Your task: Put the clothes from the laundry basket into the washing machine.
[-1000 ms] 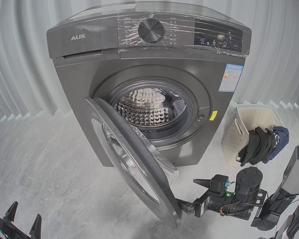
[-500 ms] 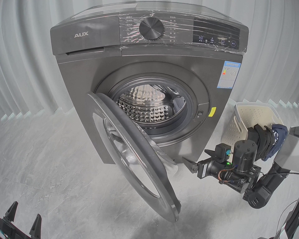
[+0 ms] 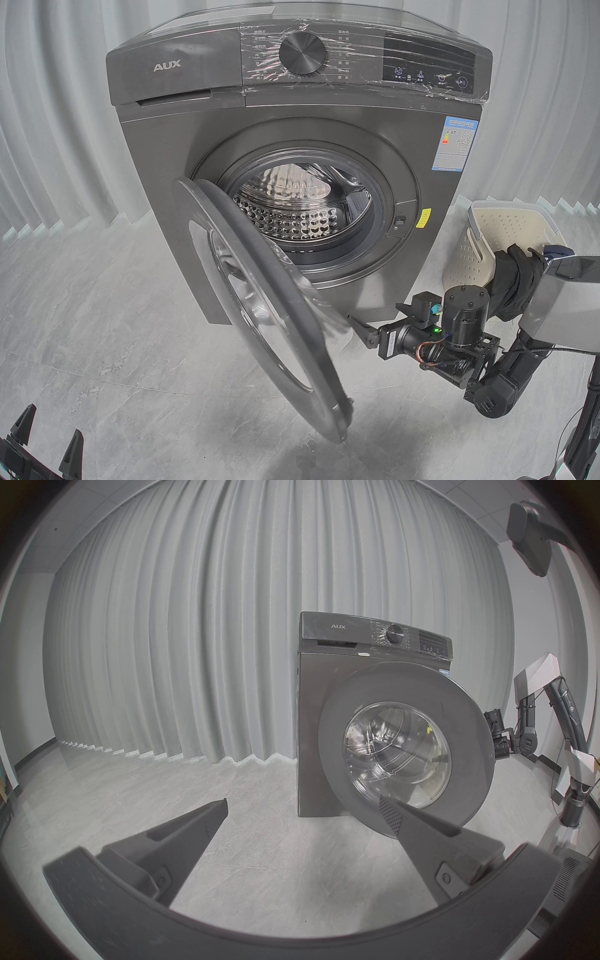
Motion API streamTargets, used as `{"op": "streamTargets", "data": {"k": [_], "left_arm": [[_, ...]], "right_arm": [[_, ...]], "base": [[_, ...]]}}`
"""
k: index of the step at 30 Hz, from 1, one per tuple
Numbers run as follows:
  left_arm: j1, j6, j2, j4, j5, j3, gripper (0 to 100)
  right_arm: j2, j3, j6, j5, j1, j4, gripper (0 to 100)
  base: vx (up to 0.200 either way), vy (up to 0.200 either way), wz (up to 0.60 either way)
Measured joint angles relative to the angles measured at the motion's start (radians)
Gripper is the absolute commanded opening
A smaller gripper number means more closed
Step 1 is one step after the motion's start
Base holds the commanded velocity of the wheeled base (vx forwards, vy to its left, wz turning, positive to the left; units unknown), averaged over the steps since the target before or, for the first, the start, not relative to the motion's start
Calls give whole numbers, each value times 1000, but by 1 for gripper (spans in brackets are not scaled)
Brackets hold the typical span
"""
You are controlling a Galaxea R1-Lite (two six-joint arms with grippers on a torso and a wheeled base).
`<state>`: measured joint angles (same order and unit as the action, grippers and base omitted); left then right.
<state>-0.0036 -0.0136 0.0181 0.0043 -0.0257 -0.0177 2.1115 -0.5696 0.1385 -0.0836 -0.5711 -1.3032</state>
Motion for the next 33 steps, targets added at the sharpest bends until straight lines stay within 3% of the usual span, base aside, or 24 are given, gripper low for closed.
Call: {"op": "streamTargets", "data": {"k": [4,13,23,33], "left_arm": [[0,0,0,0,0,0,100],[0,1,0,0,0,0,100],[0,1,0,0,0,0,100],[0,1,0,0,0,0,100]], "right_arm": [[2,2,-1,6,-48,1,100],[-4,-13,-3,18,-74,-3,100],[36,-74,-2,96,-133,13,100],[91,-123,-1,99,-199,15,100]], "base": [[0,0,0],[0,0,0],[0,0,0],[0,0,0]]}}
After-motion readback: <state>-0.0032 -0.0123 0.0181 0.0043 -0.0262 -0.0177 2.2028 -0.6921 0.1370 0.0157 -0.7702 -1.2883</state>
